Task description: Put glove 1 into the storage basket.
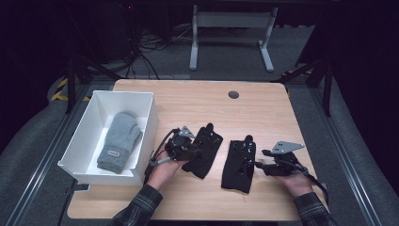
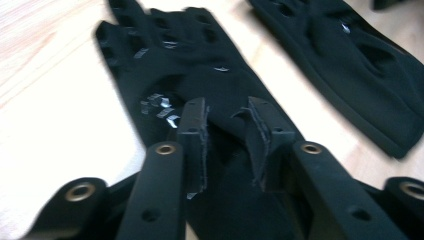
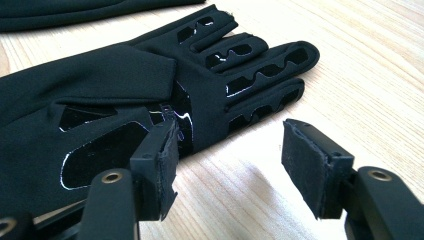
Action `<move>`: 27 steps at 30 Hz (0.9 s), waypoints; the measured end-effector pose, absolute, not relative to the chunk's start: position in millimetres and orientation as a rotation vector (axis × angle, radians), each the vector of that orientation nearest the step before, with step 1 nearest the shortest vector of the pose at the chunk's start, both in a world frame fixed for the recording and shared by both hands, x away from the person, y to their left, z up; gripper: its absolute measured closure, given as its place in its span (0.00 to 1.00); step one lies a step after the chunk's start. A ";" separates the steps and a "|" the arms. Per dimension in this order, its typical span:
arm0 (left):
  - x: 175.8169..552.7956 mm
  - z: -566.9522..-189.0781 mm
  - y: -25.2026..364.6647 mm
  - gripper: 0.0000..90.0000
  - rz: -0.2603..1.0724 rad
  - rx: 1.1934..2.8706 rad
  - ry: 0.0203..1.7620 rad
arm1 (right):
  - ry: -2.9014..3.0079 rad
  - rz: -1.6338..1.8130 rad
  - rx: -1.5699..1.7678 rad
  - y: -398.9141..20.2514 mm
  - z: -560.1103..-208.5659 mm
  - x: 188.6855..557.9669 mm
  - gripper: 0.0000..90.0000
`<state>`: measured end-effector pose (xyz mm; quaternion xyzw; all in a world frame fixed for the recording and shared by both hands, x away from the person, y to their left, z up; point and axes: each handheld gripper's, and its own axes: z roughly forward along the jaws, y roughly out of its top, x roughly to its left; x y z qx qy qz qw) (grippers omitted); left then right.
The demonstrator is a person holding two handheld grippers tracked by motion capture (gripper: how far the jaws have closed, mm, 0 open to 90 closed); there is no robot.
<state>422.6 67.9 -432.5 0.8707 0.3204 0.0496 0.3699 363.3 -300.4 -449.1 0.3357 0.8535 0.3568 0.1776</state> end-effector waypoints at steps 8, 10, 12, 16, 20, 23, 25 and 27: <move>453.3 -445.7 70.2 0.69 0.132 2.206 0.933 | 2.417 1.006 0.947 -300.2 -449.6 363.0 0.45; 455.6 -449.3 69.8 0.68 0.129 2.217 0.933 | 2.418 1.007 0.948 -300.5 -449.6 362.9 0.45; 456.7 -453.6 68.6 0.68 0.124 2.234 0.937 | 2.419 1.005 0.946 -300.8 -449.7 362.9 0.45; 455.2 -457.2 65.0 0.72 0.153 2.253 0.931 | 2.418 1.008 0.947 -300.9 -449.5 362.7 0.46; 453.1 -458.0 63.4 0.85 0.139 2.247 0.927 | 2.428 1.016 0.941 -301.1 -449.1 362.1 0.50; 452.0 -458.3 64.5 0.95 0.124 2.223 0.939 | 2.451 1.026 0.929 -300.7 -449.0 360.9 0.59; 451.8 -457.1 64.8 0.96 0.119 2.218 0.947 | 2.458 1.028 0.926 -300.5 -449.1 360.4 0.61; 451.2 -454.2 66.2 0.96 0.093 2.205 0.955 | 2.483 1.036 0.919 -300.5 -449.7 359.4 0.68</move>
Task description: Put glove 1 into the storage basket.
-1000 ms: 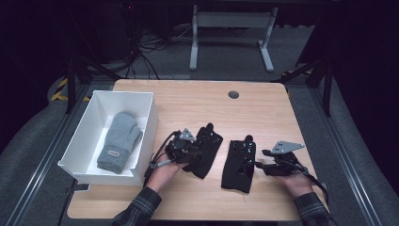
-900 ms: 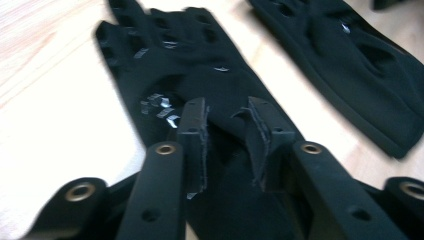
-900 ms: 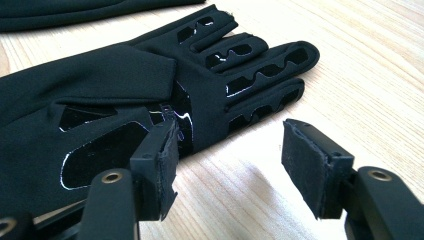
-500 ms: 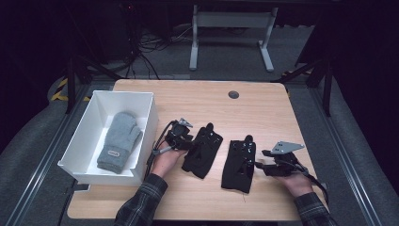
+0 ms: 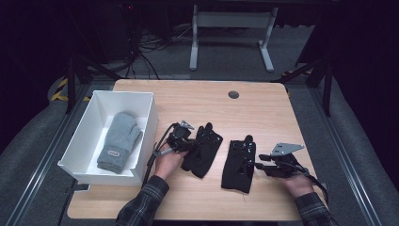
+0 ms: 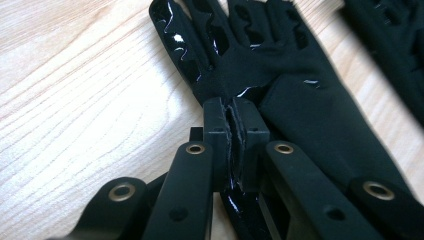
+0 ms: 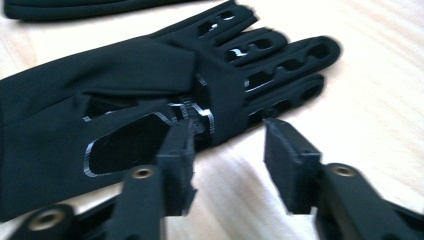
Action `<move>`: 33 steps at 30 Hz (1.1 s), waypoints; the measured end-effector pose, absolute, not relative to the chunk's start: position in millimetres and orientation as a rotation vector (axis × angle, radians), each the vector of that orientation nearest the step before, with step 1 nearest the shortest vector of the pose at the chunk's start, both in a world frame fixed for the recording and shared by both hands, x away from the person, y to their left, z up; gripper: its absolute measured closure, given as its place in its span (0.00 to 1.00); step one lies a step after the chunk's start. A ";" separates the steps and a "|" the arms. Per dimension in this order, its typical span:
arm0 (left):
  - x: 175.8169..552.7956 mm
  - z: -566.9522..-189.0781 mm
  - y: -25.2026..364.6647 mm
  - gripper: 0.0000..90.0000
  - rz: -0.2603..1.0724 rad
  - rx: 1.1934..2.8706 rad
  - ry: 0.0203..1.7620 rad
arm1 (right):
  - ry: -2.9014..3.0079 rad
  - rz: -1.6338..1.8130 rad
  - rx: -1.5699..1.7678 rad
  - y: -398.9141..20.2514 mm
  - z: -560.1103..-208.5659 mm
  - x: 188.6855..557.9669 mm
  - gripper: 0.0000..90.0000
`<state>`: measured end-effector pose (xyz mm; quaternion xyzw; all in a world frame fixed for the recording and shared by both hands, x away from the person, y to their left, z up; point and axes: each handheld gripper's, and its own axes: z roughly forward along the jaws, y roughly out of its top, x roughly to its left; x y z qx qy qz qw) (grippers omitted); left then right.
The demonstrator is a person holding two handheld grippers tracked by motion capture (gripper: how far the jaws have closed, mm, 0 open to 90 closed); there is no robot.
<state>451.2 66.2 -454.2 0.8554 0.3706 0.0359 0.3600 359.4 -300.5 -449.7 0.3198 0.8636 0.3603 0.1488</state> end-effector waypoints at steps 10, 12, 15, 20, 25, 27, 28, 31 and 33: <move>442.8 -432.8 67.3 0.96 -0.004 2.133 0.933 | 2.550 1.067 0.900 -299.7 -449.0 354.8 1.00; 441.0 -429.3 65.8 0.96 -0.018 2.130 0.920 | 2.563 1.061 0.898 -299.4 -449.7 355.2 1.00; 439.2 -426.3 63.5 0.96 -0.034 2.116 0.912 | 2.587 1.046 0.889 -297.3 -452.0 355.8 1.00; 436.9 -421.2 58.7 0.96 -0.050 2.105 0.900 | 2.607 1.032 0.880 -295.5 -454.1 356.3 1.00; 435.9 -413.1 50.1 0.96 -0.055 2.104 0.877 | 2.620 1.044 0.872 -292.7 -455.7 356.7 1.00; 435.5 -410.2 46.5 0.96 -0.058 2.110 0.863 | 2.624 1.052 0.874 -291.8 -456.0 357.7 1.00; 435.1 -409.4 44.9 0.96 -0.059 2.110 0.861 | 2.627 1.054 0.875 -290.9 -456.2 358.4 1.00; 434.2 -410.0 40.4 0.96 -0.058 2.128 0.860 | 2.634 1.051 0.858 -286.5 -456.2 359.8 1.00; 434.1 -410.9 39.3 0.96 -0.059 2.131 0.861 | 2.639 1.045 0.842 -282.2 -456.8 360.6 1.00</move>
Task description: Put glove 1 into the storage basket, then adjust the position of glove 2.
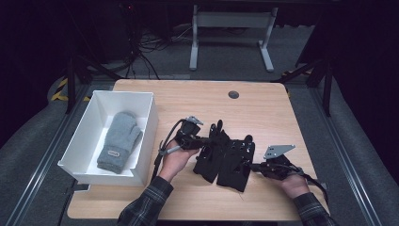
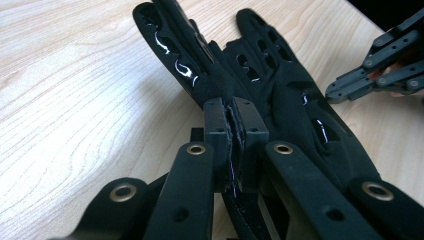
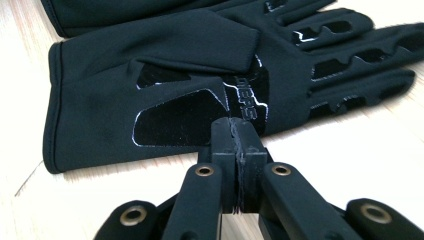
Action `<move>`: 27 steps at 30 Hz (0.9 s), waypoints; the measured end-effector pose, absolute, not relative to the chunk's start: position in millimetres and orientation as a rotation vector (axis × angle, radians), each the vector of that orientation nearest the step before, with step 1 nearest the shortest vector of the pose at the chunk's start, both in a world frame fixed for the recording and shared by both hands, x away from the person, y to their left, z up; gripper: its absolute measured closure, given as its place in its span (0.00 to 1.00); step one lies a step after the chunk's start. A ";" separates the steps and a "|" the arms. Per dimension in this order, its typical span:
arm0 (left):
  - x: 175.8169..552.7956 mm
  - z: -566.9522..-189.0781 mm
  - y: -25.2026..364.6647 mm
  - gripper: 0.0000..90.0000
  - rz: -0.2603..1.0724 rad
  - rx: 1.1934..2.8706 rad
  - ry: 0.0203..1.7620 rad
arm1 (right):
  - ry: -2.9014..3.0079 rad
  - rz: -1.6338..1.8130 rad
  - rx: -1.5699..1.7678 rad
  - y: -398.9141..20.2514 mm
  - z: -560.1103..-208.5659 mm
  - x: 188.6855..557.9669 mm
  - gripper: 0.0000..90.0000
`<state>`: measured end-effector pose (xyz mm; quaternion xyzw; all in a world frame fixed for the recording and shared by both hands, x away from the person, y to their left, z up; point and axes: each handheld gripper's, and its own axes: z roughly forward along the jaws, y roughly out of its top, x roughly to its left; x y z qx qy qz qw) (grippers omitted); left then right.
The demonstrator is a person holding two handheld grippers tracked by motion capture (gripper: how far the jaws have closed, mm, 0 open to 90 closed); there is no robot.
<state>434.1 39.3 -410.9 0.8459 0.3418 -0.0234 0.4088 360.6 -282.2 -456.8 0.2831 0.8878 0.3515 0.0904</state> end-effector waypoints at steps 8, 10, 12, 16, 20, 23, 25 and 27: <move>434.1 -406.9 31.3 0.96 -0.068 2.115 0.846 | 2.638 1.057 0.834 -277.6 -456.9 363.5 1.00; 433.8 -405.2 28.0 0.96 -0.075 2.112 0.839 | 2.634 1.071 0.838 -277.6 -456.6 364.2 1.00; 433.8 -403.8 24.1 0.96 -0.082 2.109 0.829 | 2.633 1.081 0.840 -277.3 -456.4 364.8 1.00; 432.6 -402.0 13.4 0.96 -0.096 2.102 0.813 | 2.628 1.093 0.840 -276.6 -456.2 367.4 1.00; 431.6 -401.1 2.2 0.96 -0.110 2.107 0.790 | 2.625 1.082 0.830 -273.2 -455.3 371.2 1.00; 431.2 -401.9 -4.0 0.96 -0.122 2.104 0.781 | 2.625 1.082 0.827 -271.4 -455.5 372.6 1.00; 430.3 -403.2 -11.5 0.96 -0.130 2.110 0.767 | 2.623 1.078 0.823 -269.2 -455.5 374.7 1.00; 429.6 -404.3 -15.6 0.96 -0.135 2.114 0.763 | 2.623 1.078 0.821 -268.5 -455.2 375.4 1.00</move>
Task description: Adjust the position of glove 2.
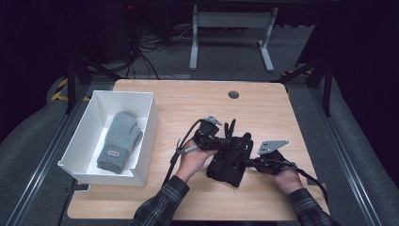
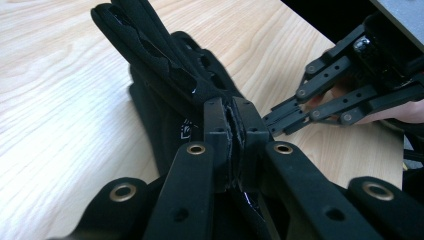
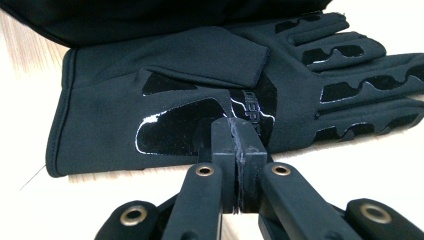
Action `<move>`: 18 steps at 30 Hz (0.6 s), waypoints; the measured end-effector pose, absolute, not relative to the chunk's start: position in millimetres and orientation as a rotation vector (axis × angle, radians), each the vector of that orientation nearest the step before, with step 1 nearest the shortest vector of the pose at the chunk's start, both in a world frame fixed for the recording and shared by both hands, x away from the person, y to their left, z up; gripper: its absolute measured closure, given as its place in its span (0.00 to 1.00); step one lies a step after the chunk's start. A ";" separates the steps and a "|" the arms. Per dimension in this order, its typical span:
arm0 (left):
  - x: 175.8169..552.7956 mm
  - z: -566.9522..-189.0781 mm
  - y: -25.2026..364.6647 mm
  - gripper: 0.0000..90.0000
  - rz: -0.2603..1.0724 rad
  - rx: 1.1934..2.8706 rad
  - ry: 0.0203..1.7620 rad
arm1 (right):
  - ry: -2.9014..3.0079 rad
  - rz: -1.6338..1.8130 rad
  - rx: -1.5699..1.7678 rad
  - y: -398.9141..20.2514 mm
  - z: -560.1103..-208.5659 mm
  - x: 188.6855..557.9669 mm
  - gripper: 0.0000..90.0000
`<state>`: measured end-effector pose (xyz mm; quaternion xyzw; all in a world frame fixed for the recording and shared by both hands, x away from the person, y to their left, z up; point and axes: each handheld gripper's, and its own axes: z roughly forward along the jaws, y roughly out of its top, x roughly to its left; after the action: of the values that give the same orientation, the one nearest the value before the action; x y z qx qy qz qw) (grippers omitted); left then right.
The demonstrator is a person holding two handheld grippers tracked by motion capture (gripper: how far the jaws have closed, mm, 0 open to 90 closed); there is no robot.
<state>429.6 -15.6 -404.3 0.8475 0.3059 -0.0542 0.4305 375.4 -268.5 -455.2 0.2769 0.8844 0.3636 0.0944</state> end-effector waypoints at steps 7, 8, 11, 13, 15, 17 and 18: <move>428.8 -414.7 -32.1 0.96 -0.161 2.128 0.750 | 2.627 1.110 0.825 -263.5 -456.9 381.0 1.00; 428.8 -415.9 -33.8 0.96 -0.161 2.130 0.751 | 2.627 1.109 0.824 -263.3 -456.8 381.5 1.00; 429.0 -421.1 -40.6 0.96 -0.170 2.140 0.753 | 2.628 1.107 0.819 -261.1 -456.6 382.4 1.00; 429.1 -423.5 -43.9 0.96 -0.181 2.143 0.751 | 2.629 1.102 0.812 -259.3 -456.7 382.9 1.00; 429.2 -425.0 -46.2 0.96 -0.183 2.145 0.751 | 2.629 1.103 0.809 -257.9 -457.0 383.2 1.00; 429.4 -425.4 -47.0 0.96 -0.187 2.143 0.752 | 2.629 1.102 0.808 -257.5 -457.1 383.4 1.00; 429.6 -425.8 -48.5 0.96 -0.189 2.139 0.752 | 2.628 1.102 0.808 -257.1 -457.2 383.5 1.00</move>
<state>429.6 -48.5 -425.8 0.8533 0.3002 -0.0752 0.4196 383.5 -257.1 -457.2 0.2716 0.8837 0.3706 0.0896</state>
